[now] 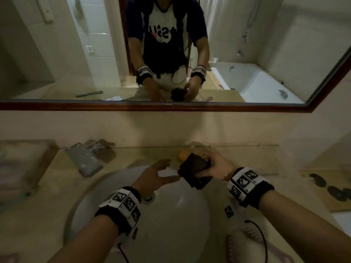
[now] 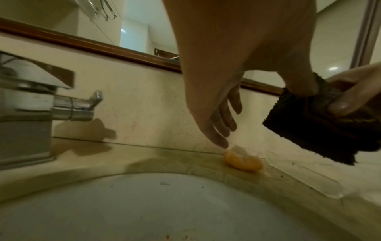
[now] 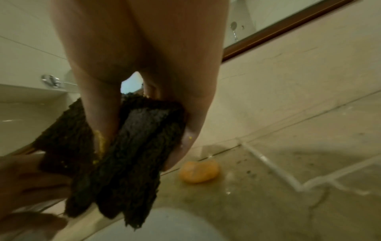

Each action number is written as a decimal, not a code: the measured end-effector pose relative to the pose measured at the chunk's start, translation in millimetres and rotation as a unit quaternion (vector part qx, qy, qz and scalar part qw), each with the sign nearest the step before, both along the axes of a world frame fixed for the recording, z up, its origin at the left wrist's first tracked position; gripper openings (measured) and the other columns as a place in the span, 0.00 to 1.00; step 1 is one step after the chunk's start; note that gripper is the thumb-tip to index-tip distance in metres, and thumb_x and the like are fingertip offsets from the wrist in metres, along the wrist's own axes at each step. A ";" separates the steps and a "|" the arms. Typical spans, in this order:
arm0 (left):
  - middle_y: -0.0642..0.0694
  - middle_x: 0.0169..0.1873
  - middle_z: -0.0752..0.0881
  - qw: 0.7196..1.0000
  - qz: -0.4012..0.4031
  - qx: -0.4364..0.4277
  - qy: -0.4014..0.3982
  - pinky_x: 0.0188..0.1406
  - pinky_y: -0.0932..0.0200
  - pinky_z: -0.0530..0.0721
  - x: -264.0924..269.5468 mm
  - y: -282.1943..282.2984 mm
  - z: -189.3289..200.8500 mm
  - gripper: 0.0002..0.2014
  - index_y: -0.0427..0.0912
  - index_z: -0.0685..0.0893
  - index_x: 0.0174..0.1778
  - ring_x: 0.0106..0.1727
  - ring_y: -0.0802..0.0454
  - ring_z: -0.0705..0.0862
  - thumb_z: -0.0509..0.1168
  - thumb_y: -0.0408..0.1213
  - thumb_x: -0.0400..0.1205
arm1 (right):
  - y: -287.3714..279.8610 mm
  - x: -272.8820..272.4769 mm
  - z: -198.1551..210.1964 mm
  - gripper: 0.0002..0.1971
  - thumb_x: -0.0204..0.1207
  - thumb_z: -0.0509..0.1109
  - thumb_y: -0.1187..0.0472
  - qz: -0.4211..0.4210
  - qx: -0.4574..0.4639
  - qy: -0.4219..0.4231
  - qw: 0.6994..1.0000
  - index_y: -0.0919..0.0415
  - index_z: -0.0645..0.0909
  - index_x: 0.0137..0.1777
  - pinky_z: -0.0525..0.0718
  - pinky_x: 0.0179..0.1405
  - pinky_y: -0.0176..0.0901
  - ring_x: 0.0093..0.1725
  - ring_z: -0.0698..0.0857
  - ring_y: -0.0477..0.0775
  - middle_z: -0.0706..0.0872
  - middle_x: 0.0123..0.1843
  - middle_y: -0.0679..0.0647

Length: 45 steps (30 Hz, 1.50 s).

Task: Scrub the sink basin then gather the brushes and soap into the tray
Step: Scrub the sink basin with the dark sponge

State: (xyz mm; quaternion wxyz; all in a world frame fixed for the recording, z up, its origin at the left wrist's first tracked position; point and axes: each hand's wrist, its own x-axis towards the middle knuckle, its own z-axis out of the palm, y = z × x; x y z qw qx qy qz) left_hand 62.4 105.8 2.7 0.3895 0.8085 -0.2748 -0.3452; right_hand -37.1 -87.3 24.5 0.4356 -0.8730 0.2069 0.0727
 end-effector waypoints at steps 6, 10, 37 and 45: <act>0.54 0.66 0.79 0.997 -0.062 -0.015 0.031 0.72 0.49 0.78 13.9 77.6 9.7 0.30 0.49 0.75 0.72 0.68 0.54 0.78 0.75 0.41 0.74 | 94.9 18.1 -1.4 0.23 0.64 0.82 0.66 0.050 0.012 -0.007 0.999 0.42 0.71 0.38 0.77 0.38 0.33 0.45 0.80 0.48 0.78 0.41 0.44; 0.46 0.50 0.88 0.999 -0.023 -0.021 -0.011 0.53 0.56 0.88 29.2 127.1 5.5 0.11 0.41 0.85 0.52 0.53 0.47 0.88 0.74 0.33 0.74 | 137.3 30.1 -2.9 0.19 0.66 0.80 0.69 0.054 0.073 0.005 0.996 0.45 0.77 0.42 0.81 0.55 0.44 0.54 0.82 0.53 0.84 0.50 0.54; 0.49 0.82 0.32 0.871 -0.253 0.372 -0.196 0.84 0.43 0.43 123.6 254.2 -81.4 0.68 0.47 0.33 0.82 0.84 0.49 0.35 0.79 0.58 0.62 | 224.8 129.4 -119.5 0.25 0.80 0.63 0.48 0.115 -0.119 0.215 0.963 0.63 0.65 0.69 0.82 0.56 0.51 0.60 0.82 0.64 0.80 0.64 0.64; 0.54 0.81 0.30 0.892 -0.244 0.324 -0.198 0.84 0.44 0.41 129.3 263.4 -94.2 0.68 0.49 0.33 0.82 0.80 0.57 0.31 0.79 0.59 0.60 | 275.9 162.0 -143.8 0.24 0.81 0.64 0.52 0.114 -0.036 0.171 0.978 0.62 0.65 0.71 0.80 0.57 0.53 0.55 0.79 0.65 0.69 0.68 0.65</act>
